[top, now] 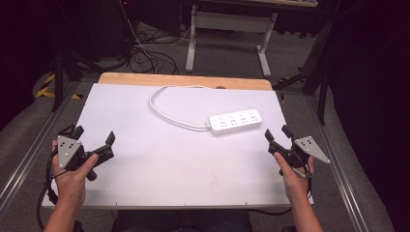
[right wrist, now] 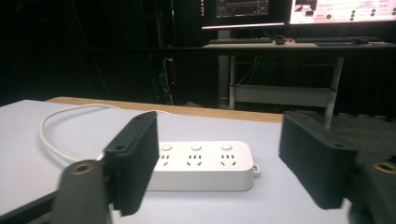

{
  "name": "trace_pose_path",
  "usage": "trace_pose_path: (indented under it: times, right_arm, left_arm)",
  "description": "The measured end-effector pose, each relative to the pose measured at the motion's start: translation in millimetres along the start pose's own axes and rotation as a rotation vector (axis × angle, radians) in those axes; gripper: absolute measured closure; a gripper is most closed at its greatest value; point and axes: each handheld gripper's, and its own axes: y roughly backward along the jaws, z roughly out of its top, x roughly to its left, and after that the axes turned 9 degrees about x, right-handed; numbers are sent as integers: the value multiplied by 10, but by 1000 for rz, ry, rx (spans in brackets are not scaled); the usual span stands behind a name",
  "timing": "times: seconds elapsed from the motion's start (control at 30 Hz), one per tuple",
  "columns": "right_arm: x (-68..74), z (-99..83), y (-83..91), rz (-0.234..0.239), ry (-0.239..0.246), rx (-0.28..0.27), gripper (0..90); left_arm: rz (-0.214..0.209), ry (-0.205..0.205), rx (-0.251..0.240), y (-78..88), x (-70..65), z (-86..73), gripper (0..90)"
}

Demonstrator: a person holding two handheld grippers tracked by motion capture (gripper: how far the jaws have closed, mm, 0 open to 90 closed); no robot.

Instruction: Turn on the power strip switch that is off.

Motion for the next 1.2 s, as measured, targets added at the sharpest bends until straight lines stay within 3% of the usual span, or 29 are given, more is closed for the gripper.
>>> trace_pose_path:
  times: [0.1,0.6,0.73,1.0,1.2]
  right_arm:
    - [9,9,8,-3,9,-4,337]
    - [6,33,36,39,41,-7,697]
    - [11,41,45,46,56,-5,739]
    - [17,83,92,71,74,36,875]
    - [19,124,102,91,63,82,900]
  left_arm:
    - [-3,3,0,6,3,0,18]
    - [-4,4,1,-4,5,-4,22]
    - [-4,3,2,-5,6,-4,22]
    - [-6,3,2,-6,4,-4,23]
    - [-9,0,5,-7,0,-7,25]
